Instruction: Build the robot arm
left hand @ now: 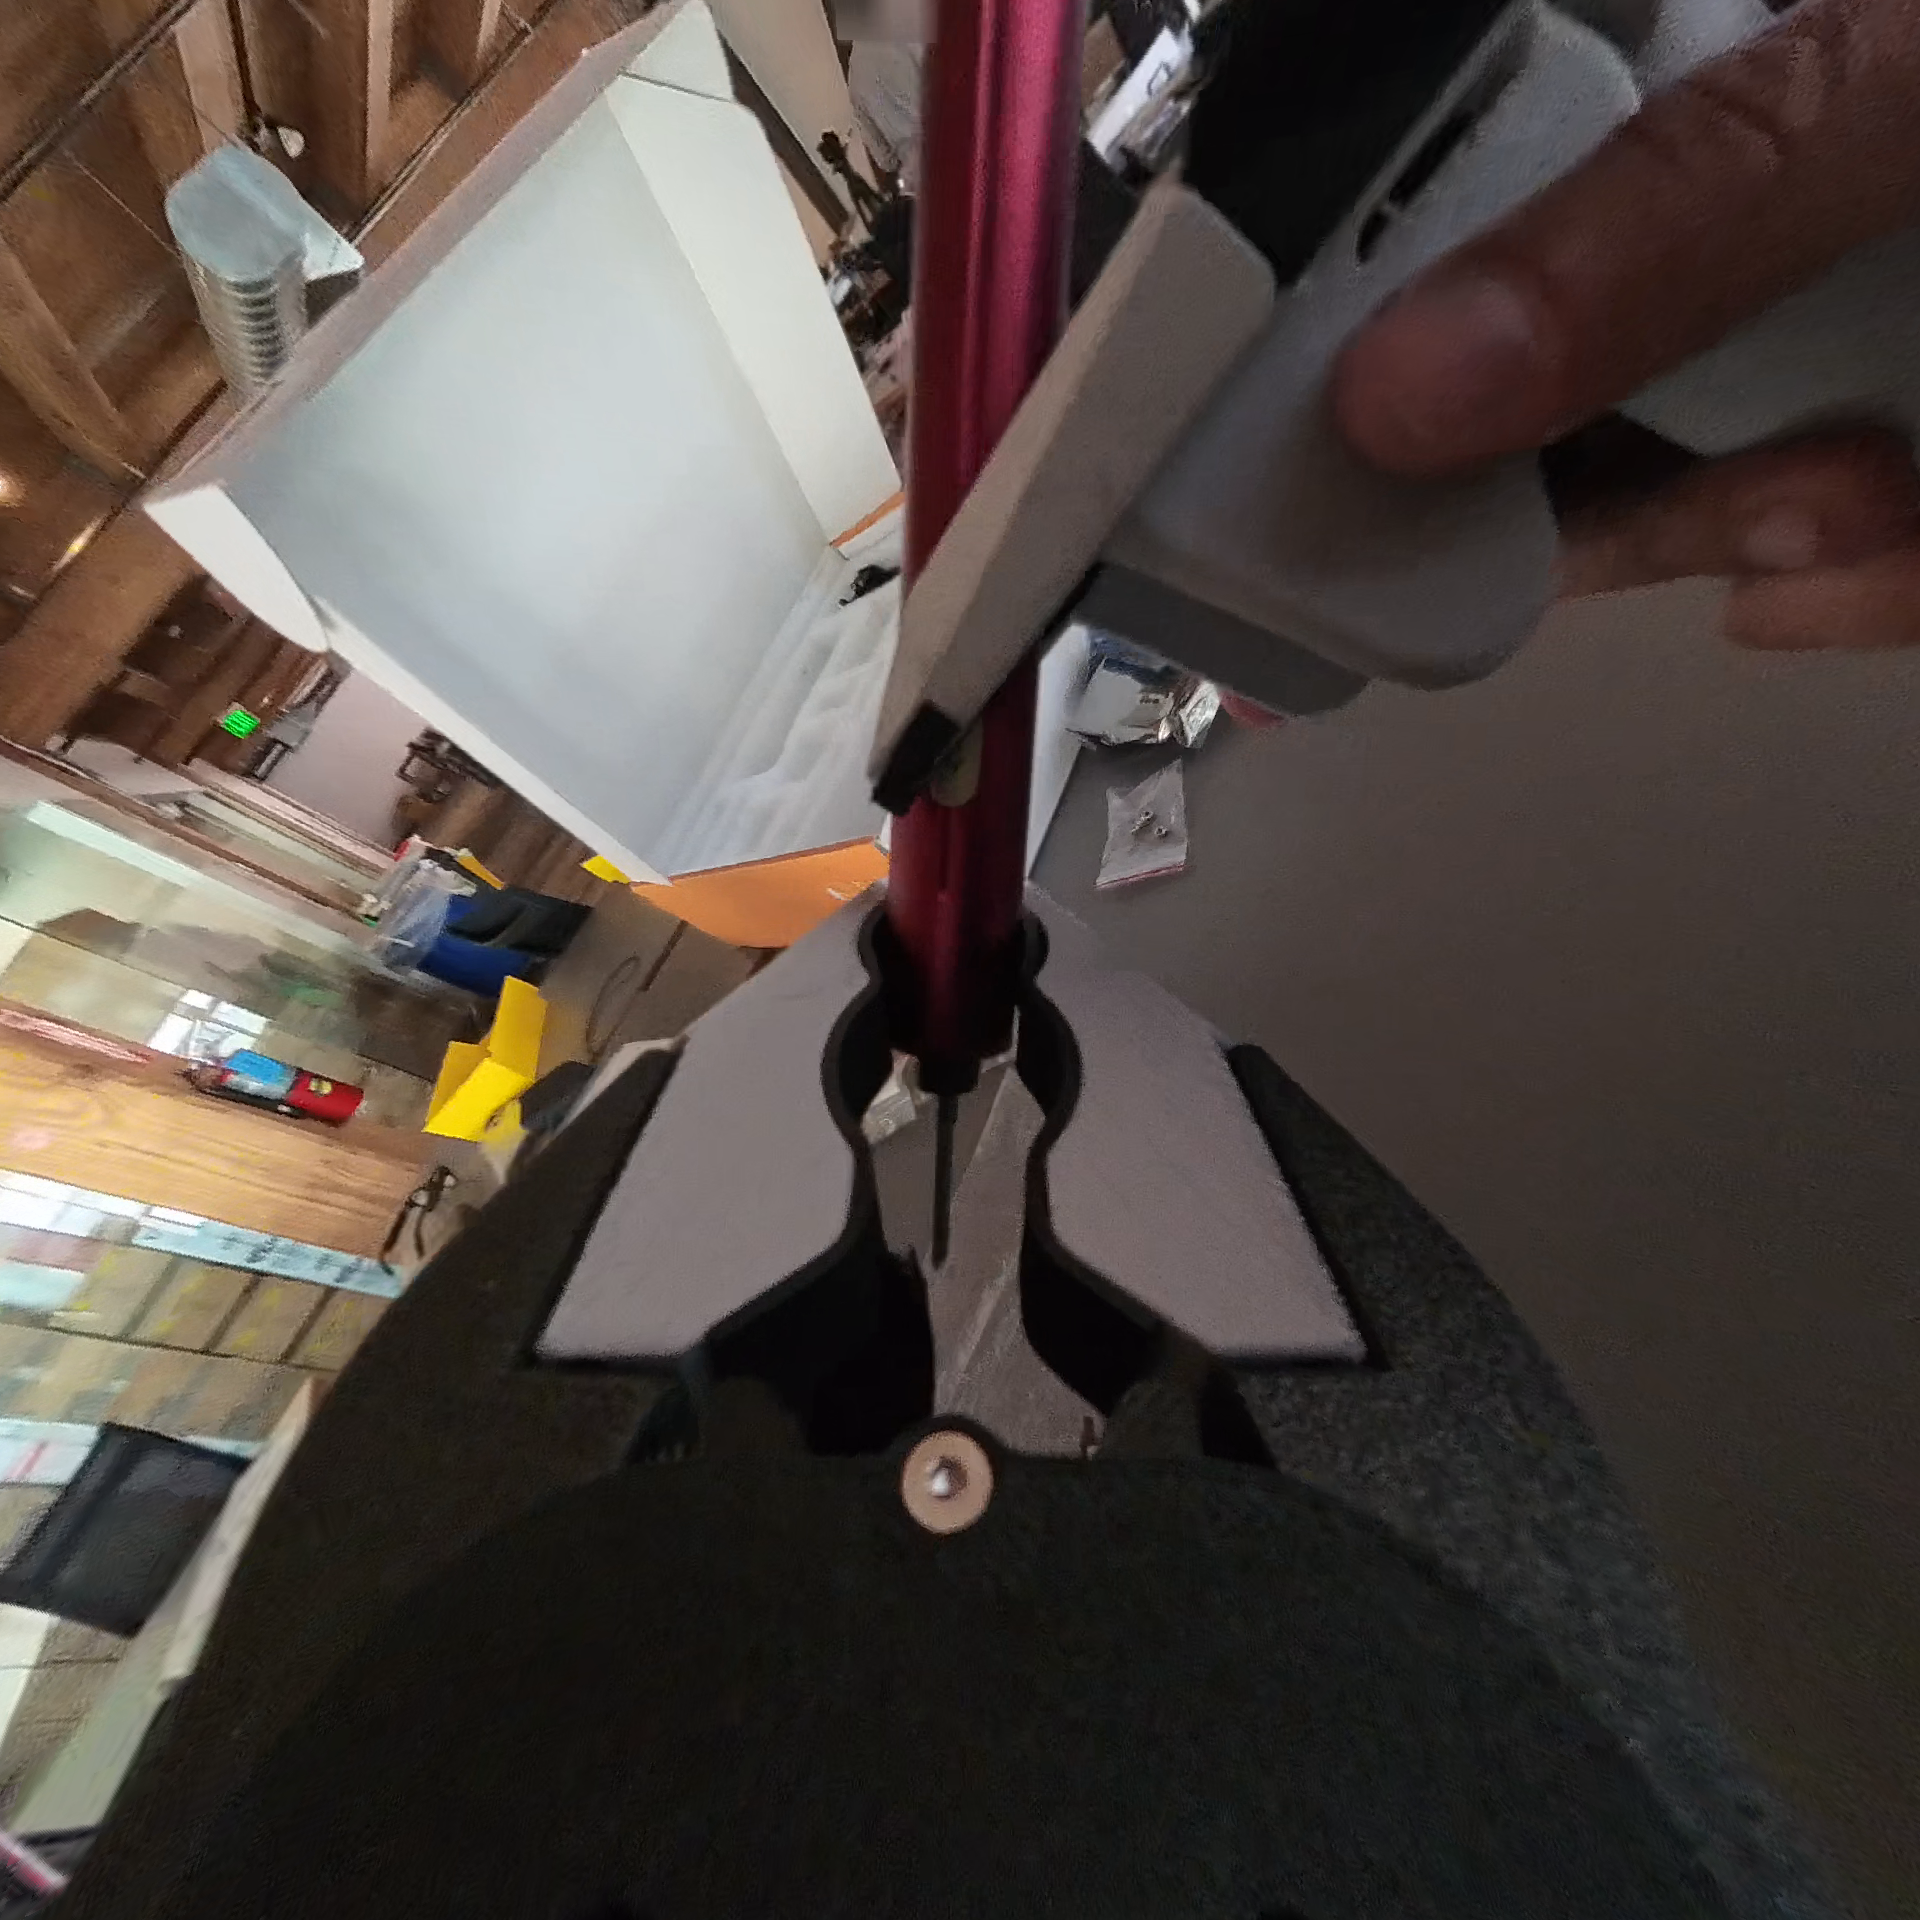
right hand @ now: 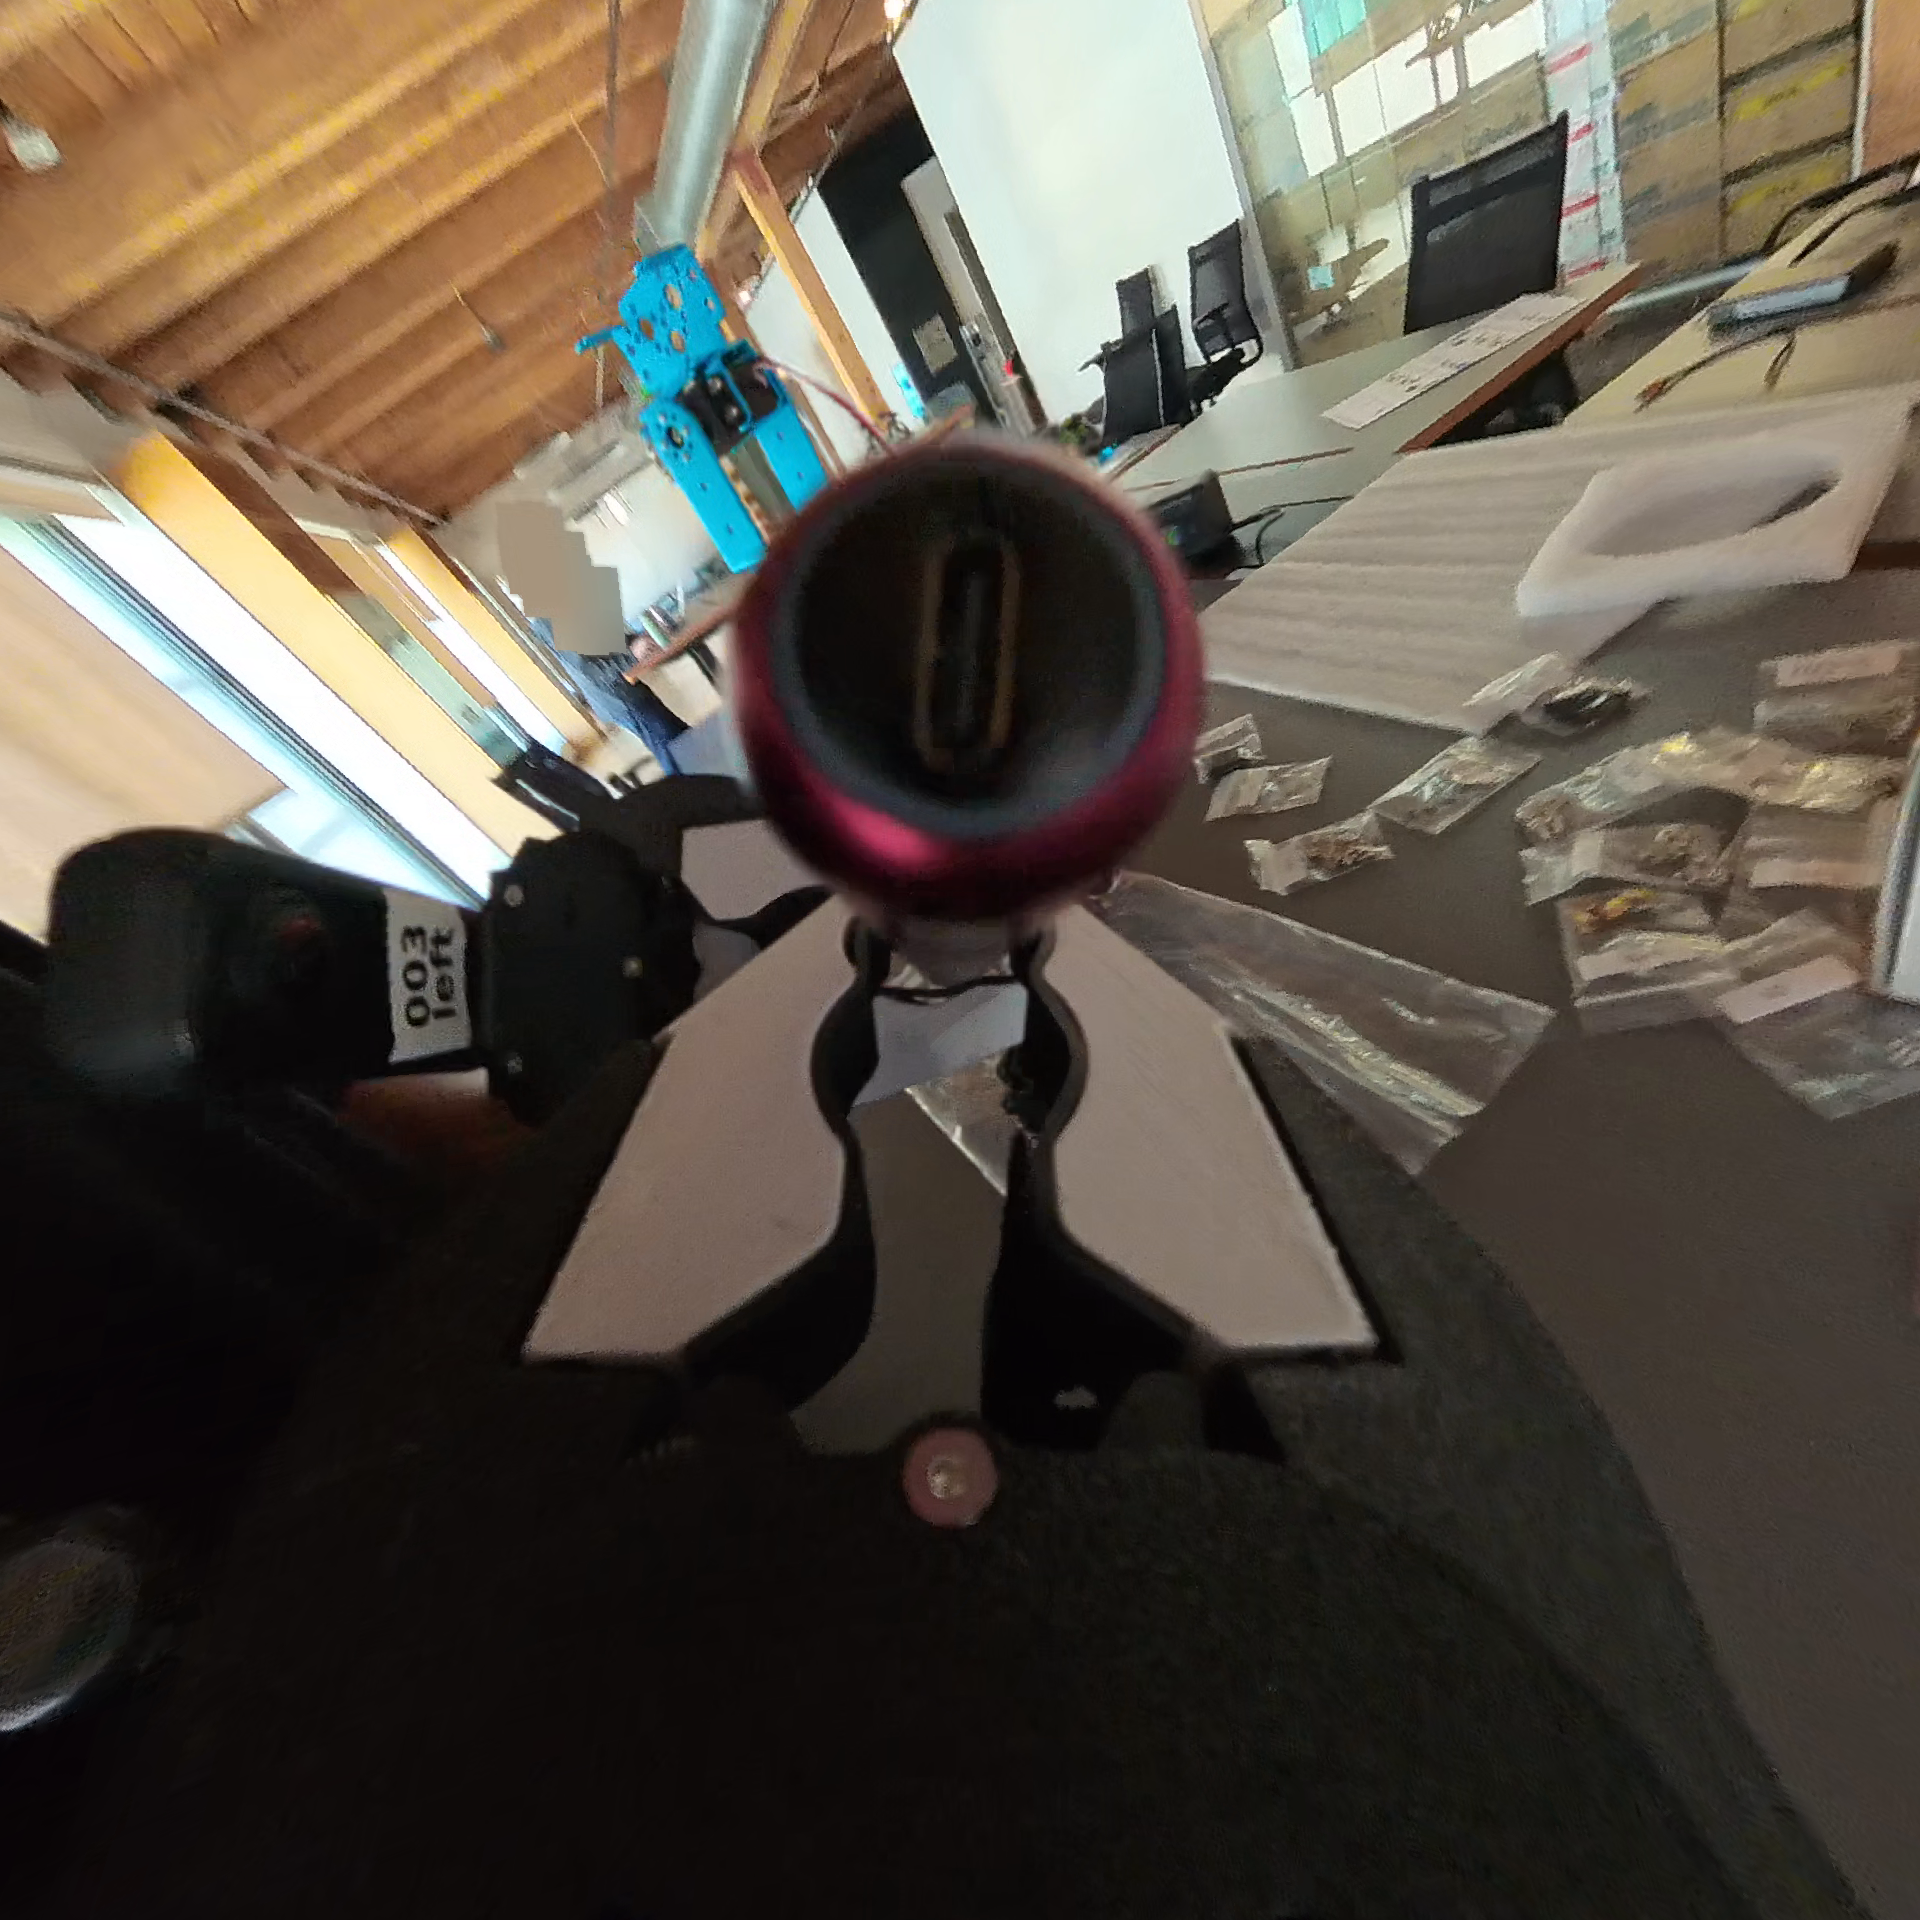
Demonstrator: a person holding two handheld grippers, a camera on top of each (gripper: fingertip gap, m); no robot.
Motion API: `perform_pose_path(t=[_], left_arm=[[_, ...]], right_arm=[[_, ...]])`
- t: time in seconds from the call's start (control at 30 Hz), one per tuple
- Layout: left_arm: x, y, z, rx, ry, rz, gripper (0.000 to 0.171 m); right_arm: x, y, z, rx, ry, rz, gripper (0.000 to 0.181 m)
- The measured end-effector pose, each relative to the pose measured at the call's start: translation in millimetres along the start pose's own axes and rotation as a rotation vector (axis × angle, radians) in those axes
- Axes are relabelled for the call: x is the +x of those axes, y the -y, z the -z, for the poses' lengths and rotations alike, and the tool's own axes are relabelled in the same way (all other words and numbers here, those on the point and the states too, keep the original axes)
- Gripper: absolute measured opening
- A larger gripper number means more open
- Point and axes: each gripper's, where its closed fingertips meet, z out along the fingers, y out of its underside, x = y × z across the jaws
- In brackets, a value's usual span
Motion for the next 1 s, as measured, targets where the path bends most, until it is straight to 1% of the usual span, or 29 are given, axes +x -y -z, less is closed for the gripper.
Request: perform_pose_path(t=[0.07, 0.13, 0.3, 0.37, 0.43, 0.57, 0.63, 0.67, 0.7, 0.73, 0.77, 0.8, 0.83, 0.87, 0.9, 0.93, 0.97, 1.0], left_arm=[[-1, 0, 0, -0.001, -0.002, 0.030, 0.016], [3, 1, 0, 0.001, -0.043, 0.082, 0.015], [3, 5, -1, 0.035, -0.102, 0.192, 0.015], [-4, 7, 0, 0.038, -0.050, 0.144, 0.015], [-8, 8, -1, 0.045, 0.007, 0.093, 0.015], [-17, 9, 2, 0.053, 0.119, 0.045, 0.015], [-19, 9, 2, 0.056, 0.130, 0.027, 0.014], [-15, 9, 1, 0.061, 0.082, 0.058, 0.014], [-9, 8, 0, 0.066, 0.013, 0.104, 0.014], [-3, 10, 1, 0.086, -0.071, 0.159, 0.014], [6, 13, 4, 0.116, -0.184, 0.235, 0.014], [17, 19, 10, 0.155, -0.326, 0.319, 0.014], [29, 27, 21, 0.192, -0.495, 0.391, 0.014], [39, 33, 33, 0.210, -0.649, 0.443, 0.014], [45, 36, 42, 0.211, -0.758, 0.475, 0.014], [55, 36, 53, 0.184, -0.902, 0.500, 0.015], [61, 36, 62, 0.163, -1.001, 0.499, 0.015], [65, 35, 68, 0.156, -1.068, 0.493, 0.015]], right_arm=[[-2, 0, -3, -0.025, -0.022, 0.073, 0.022], [0, -4, -7, -0.063, -0.029, 0.111, 0.023], [-3, -1, -16, -0.043, -0.008, 0.203, 0.023], [-5, 3, -17, -0.029, 0.020, 0.159, 0.022], [-7, 4, -17, -0.024, 0.043, 0.163, 0.022], [-11, 8, -20, 0.000, 0.076, 0.157, 0.022], [-11, 8, -20, -0.004, 0.058, 0.179, 0.024], [-9, 6, -19, -0.038, 0.039, 0.198, 0.025], [-7, 4, -17, -0.078, 0.026, 0.240, 0.026], [-10, 7, -14, -0.088, 0.034, 0.297, 0.027], [-17, 9, -9, -0.093, 0.068, 0.364, 0.036], [-24, 8, -4, -0.124, 0.103, 0.429, 0.042], [-31, 2, 0, -0.183, 0.146, 0.498, 0.040], [-35, -6, 4, -0.252, 0.185, 0.568, 0.043], [-39, -12, 6, -0.308, 0.216, 0.631, 0.043], [-45, -18, 8, -0.344, 0.257, 0.686, 0.042], [-52, -25, 10, -0.379, 0.319, 0.746, 0.041], [-56, -32, 12, -0.422, 0.361, 0.798, 0.041]])
